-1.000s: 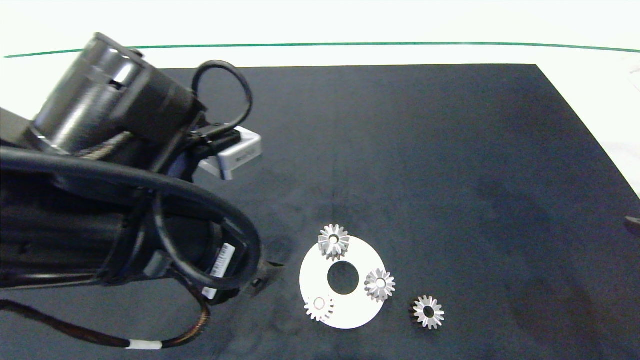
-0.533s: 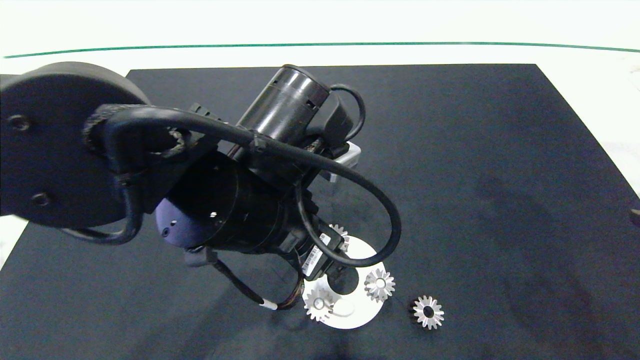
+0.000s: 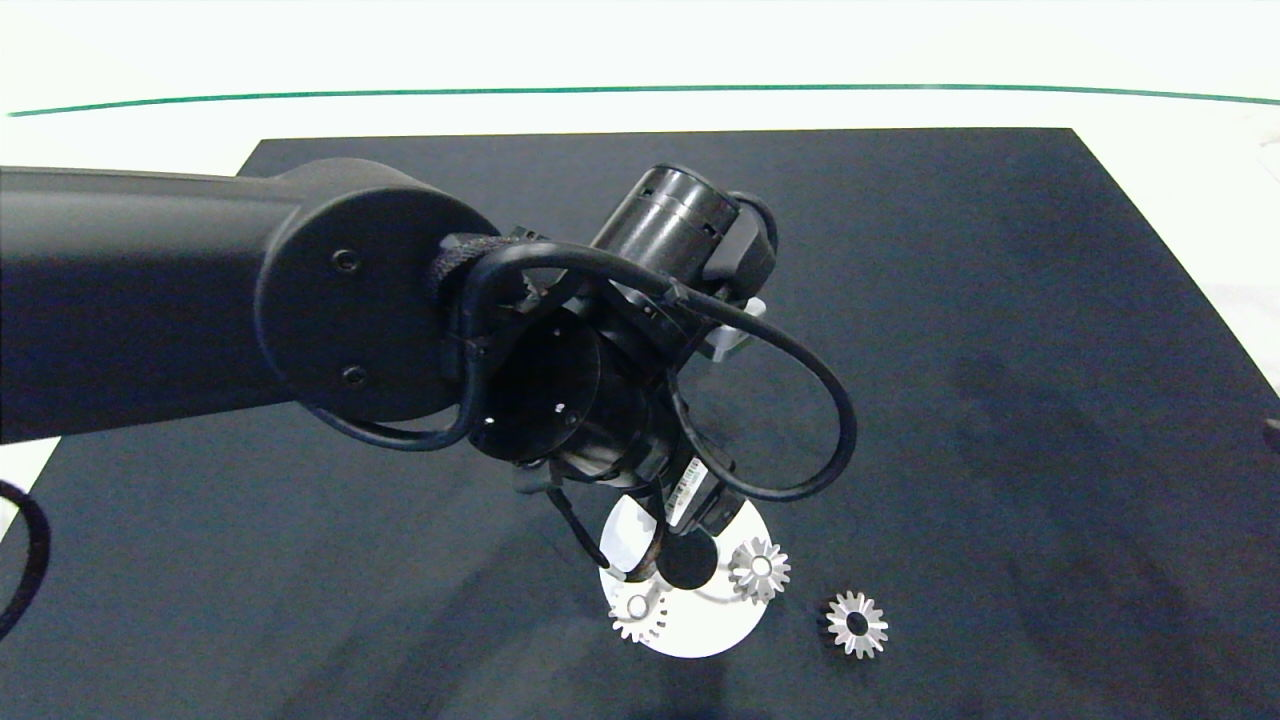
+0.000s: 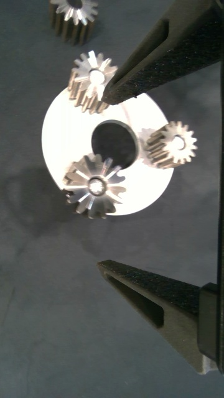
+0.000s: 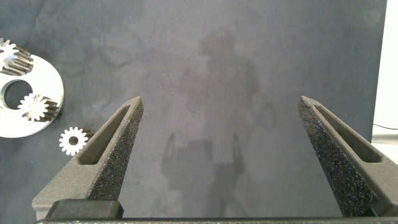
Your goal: Remove an incorrectly installed larger gear and replace it with the correct smaller gear
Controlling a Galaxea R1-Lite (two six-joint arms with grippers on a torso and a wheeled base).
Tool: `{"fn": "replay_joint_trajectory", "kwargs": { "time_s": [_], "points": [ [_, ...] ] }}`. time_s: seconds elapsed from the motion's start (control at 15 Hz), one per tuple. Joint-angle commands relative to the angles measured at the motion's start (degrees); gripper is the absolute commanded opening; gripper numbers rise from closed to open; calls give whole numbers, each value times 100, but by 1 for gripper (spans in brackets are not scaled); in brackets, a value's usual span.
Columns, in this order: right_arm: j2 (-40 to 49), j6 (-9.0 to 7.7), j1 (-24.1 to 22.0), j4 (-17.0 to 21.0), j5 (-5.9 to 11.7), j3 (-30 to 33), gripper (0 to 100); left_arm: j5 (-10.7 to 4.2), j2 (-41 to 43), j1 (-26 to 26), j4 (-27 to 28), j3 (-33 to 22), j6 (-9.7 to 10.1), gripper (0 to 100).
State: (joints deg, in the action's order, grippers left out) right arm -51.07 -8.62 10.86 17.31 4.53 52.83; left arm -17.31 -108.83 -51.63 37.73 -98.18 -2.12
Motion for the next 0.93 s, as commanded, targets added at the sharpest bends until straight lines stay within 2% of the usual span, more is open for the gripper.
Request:
{"fn": "replay_joint_trajectory", "kwargs": {
  "time_s": [0.07, 0.4, 0.6, 0.93],
  "points": [
    [18, -8, 4, 9, -5, -1, 100, -9, -236, 30, 6, -61, -8, 100],
    [18, -8, 4, 9, -5, -1, 100, -9, -332, 206, -2, -52, -34, 100],
    [18, -8, 12, 9, -5, -1, 100, -18, -350, 241, -2, 1, 19, 100],
    [35, -8, 12, 9, -5, -1, 100, -18, -464, 223, -213, -8, 36, 100]
  ]
}}
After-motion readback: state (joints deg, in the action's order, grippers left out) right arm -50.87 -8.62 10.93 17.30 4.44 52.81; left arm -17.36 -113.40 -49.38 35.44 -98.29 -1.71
